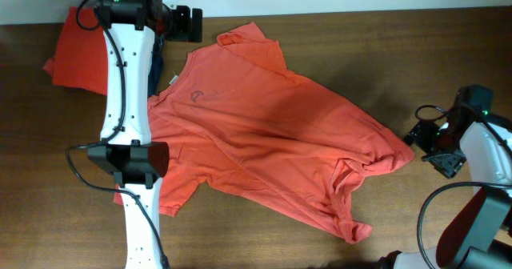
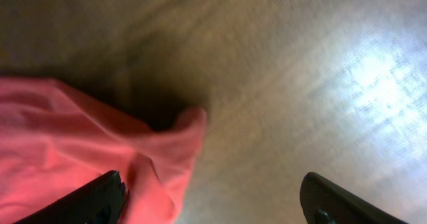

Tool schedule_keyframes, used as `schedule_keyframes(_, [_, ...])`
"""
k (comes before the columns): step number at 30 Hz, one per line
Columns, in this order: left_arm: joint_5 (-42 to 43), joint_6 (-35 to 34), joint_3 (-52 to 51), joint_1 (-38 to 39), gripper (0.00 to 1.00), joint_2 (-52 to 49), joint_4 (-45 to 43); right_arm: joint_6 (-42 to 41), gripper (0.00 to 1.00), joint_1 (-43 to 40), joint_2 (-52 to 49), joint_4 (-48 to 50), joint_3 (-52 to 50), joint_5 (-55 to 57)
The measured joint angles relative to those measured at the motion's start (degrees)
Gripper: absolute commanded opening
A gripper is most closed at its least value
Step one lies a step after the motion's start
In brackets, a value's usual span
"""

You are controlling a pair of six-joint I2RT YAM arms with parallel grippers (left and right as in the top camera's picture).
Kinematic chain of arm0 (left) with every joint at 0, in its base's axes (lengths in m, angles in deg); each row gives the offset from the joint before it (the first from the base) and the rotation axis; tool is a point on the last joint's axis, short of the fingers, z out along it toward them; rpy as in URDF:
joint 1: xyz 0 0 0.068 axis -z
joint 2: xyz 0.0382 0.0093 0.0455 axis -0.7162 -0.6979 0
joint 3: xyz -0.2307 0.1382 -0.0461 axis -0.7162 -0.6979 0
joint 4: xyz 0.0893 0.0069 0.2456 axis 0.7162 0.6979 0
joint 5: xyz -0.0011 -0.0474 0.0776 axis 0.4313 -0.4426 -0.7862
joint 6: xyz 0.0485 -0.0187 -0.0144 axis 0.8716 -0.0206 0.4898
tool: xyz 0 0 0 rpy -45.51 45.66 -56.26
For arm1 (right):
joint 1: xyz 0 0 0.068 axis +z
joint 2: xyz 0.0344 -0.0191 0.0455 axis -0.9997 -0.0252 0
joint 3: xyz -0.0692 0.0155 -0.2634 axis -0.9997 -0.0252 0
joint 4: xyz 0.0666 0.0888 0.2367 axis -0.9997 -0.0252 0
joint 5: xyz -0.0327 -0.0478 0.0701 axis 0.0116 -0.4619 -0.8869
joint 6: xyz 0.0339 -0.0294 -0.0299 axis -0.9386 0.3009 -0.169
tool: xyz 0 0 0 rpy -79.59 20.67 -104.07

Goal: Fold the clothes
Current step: 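Reach the right gripper to the T-shirt's right hem corner and grasp it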

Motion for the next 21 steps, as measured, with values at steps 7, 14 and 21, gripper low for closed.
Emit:
schedule_keyframes(7, [0.0,0.0,0.0,0.0,0.99,0.0,0.0,-1.7,0.8,0.0,0.0,6.6,-5.7,-1.5])
schedule_keyframes(14, [0.0,0.0,0.0,0.0,0.99,0.0,0.0,-3.2,0.65,-0.1,0.0,13.9,-12.3,-5.2])
schedule_keyframes(21, [0.0,0.0,0.0,0.0,0.99,0.0,0.0,-3.4,0.18,-0.1,0.0,18.8,-15.6,-6.4])
